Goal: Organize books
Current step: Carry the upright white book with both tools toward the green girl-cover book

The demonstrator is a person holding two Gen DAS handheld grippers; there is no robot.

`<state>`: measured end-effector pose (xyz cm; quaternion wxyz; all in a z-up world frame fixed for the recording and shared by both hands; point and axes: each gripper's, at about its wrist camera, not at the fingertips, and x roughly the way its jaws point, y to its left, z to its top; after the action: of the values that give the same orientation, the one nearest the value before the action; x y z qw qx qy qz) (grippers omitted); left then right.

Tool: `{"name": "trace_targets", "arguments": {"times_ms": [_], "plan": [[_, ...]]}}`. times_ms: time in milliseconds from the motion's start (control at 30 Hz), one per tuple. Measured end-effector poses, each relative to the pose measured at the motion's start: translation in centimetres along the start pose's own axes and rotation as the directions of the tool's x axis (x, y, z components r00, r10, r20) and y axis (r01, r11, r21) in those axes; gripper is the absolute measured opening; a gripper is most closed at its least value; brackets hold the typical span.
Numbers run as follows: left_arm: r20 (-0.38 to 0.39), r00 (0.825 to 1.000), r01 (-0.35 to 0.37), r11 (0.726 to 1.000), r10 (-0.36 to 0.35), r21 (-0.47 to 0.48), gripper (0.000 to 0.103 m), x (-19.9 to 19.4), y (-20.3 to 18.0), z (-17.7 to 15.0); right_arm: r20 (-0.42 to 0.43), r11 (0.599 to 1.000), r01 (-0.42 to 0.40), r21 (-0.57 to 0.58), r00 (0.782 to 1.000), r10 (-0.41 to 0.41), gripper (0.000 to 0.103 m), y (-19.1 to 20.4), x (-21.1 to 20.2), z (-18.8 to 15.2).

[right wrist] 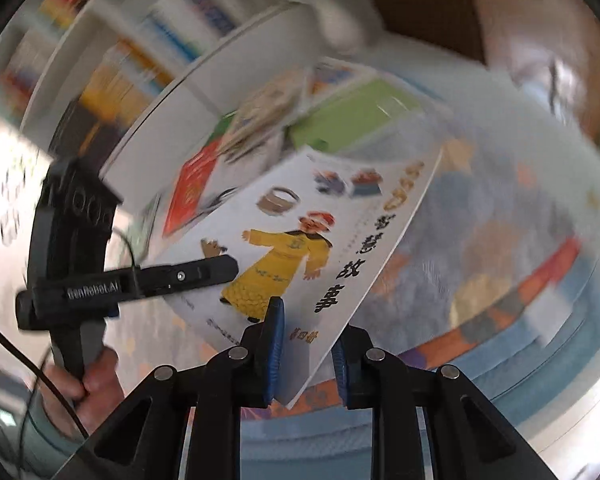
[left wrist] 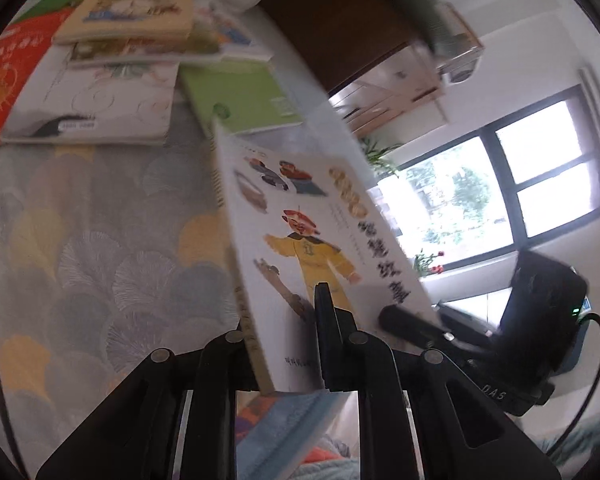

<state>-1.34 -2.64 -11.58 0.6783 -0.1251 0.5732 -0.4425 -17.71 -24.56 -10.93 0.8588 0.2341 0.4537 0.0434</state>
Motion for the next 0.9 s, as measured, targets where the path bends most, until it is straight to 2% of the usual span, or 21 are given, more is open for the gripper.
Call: {"name": "trace_targets", "arguments": {"times_ms": [67,133,200,267,367,433,500,567,600,700,800,900], "plan": [[0.048,0.998,0.031,0.999,-0.03,-0.016,0.014,-1.5,-0.2,0.0,0.01,0.991,0.036,-0.125,0.999,-0.035,0.021,1.8,-1.3,0.6],[0.098,0.995,0.03,0.999,-0.027,-0.029,0.013,-2.8,-0.4,0.4,0.012,0.972,0.047,-0.229,0.999,-0.046,0.023,3.3,-2.2,1.5],[0.179,0.984,0.015,0.998,-0.004,-0.056,0.013,-5.0,-0.4,0.9,0.013,0.947,0.024,-0.319,1.0,-0.021,0.024,4.5,-3.2,2.5],[0.258,0.965,-0.016,0.995,0.04,-0.096,0.013,-7.3,0.1,1.1,0.011,0.925,-0.008,-0.38,1.0,0.013,0.024,5.5,-3.2,3.9],[0.38,0.911,-0.092,0.979,0.157,-0.183,0.014,-11.6,1.8,0.7,-0.002,0.867,-0.078,-0.492,0.996,0.088,0.024,8.3,-1.3,7.1],[0.433,0.863,-0.159,0.953,0.261,-0.257,0.019,-14.9,3.8,0.2,-0.036,0.827,-0.157,-0.54,0.986,0.164,0.025,10.7,0.7,8.8],[0.45,0.812,-0.233,0.914,0.37,-0.332,0.023,-18.0,6.1,-0.4,-0.086,0.783,-0.241,-0.573,0.968,0.234,0.025,13.4,3.1,10.0],[0.45,0.76,-0.311,0.87,0.469,-0.382,0.023,-21.2,8.7,-1.1,-0.143,0.734,-0.315,-0.601,0.946,0.289,0.025,17.2,5.8,10.2],[0.452,0.744,-0.326,0.858,0.493,-0.398,0.023,-22.3,9.9,-1.2,-0.179,0.703,-0.352,-0.618,0.934,0.31,0.024,19.7,7.9,10.0],[0.439,0.707,-0.359,0.816,0.554,-0.453,0.023,-26.1,15.1,-1.6,-0.251,0.66,-0.424,-0.619,0.904,0.346,0.025,25.4,13.3,10.2],[0.415,0.688,-0.385,0.784,0.595,-0.486,0.023,-28.6,20.5,-1.5,-0.312,0.668,-0.478,-0.571,0.879,0.362,0.025,30.1,18.8,10.7],[0.401,0.681,-0.381,0.764,0.613,-0.521,0.023,-29.8,25.2,-0.9,-0.336,0.675,-0.48,-0.561,0.877,0.344,0.025,33.5,23.3,10.9]]}}
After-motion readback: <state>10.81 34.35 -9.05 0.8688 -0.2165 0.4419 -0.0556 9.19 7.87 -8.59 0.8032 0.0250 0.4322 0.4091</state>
